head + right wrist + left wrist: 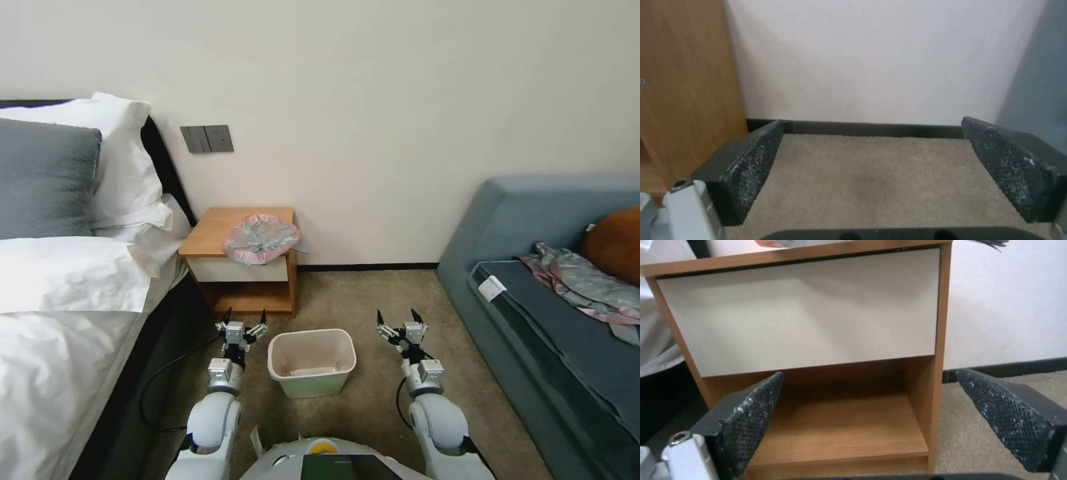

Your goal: Pick up the garbage bag from the table and place it over the trash can.

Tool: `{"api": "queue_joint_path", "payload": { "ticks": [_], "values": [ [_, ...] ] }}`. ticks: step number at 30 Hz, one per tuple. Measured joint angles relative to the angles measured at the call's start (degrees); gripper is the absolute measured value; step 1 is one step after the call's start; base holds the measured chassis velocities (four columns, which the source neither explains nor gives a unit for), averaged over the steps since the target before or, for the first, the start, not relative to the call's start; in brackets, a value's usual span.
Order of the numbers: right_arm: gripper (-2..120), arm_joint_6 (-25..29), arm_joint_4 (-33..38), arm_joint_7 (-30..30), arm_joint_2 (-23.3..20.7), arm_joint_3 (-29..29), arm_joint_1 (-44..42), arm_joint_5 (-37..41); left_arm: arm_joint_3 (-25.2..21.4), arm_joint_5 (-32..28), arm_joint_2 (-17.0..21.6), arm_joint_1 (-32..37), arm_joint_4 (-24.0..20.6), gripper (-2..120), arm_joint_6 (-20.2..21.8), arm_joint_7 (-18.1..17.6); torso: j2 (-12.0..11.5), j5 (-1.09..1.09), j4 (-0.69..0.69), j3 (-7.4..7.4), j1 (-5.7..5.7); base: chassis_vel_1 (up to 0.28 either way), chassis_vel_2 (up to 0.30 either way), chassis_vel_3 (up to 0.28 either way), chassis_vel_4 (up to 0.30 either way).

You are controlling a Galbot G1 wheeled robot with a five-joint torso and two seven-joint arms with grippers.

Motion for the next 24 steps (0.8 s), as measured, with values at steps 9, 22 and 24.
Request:
{"api": "queue_joint_path", "payload": {
  "ticks": [9,22,24],
  "values": [
    [100,0.00,0.00,0.00,0.00,0.00,0.00,0.00,0.00,0.00,0.00,0.00,0.00,100,0.00,0.00,0.00,0.00,0.00,0.00,0.00,0.000,0.000,0.000,0.000],
    [100,0.00,0.00,0.00,0.00,0.00,0.00,0.00,0.00,0.00,0.00,0.00,0.00,100,0.00,0.00,0.00,0.00,0.00,0.00,0.00,0.000,0.000,0.000,0.000],
    [100,0.00,0.00,0.00,0.00,0.00,0.00,0.00,0.00,0.00,0.00,0.00,0.00,100,0.00,0.00,0.00,0.00,0.00,0.00,0.00,0.000,0.000,0.000,0.000]
  ]
}}
